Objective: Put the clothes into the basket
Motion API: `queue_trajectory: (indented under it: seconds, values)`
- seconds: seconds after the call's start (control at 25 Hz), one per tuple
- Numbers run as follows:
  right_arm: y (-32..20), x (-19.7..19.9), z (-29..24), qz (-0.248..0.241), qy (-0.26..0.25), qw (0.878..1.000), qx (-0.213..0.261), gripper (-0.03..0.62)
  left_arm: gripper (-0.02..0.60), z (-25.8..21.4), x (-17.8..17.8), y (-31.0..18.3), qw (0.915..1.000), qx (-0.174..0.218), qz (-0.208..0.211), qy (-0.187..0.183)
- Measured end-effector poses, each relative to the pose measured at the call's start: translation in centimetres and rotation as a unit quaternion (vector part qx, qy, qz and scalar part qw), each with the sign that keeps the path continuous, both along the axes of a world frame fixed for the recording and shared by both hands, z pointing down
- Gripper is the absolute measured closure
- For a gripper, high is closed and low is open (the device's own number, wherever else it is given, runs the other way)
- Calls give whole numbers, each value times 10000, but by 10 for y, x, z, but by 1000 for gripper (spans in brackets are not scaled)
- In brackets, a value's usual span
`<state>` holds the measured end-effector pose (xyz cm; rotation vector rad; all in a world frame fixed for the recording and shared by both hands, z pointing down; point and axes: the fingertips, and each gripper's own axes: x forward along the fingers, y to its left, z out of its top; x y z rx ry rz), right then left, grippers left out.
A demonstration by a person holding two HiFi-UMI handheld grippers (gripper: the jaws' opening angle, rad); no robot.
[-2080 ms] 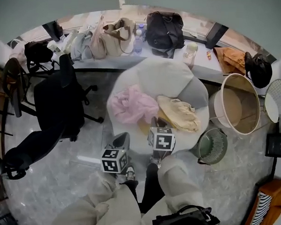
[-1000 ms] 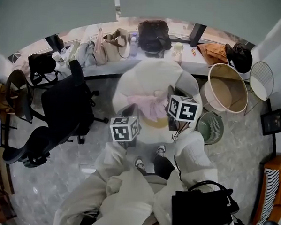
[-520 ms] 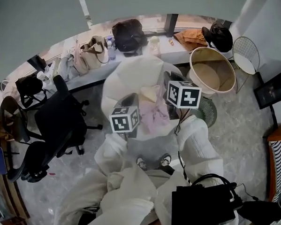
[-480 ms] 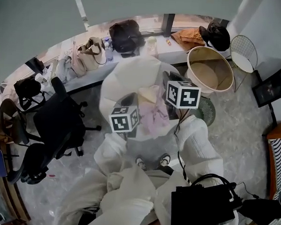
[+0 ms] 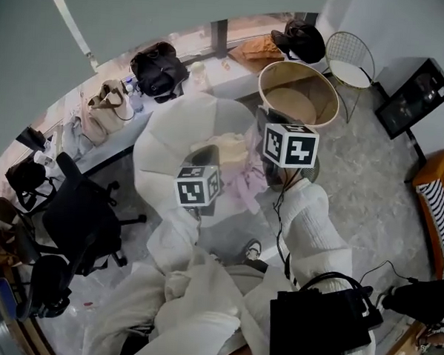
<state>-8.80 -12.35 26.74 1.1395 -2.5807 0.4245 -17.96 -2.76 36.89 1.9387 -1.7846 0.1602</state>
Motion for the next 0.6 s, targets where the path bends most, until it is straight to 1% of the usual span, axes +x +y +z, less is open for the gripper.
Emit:
queue_trajectory:
  seconds: [0.24,0.48,0.6]
  values:
    - [-28,57,-13,304,-177,9993,93,557,575,-8,45,-31,9996,88,235,-84]
    - [-63,88,-34,280,-249,9992,98,557,575,-19,83,-65,9994,88,334,-55]
    - [-77,106,-41,260,-371,9989,135,557,575,-18,101,-78,9994,102,315,-81]
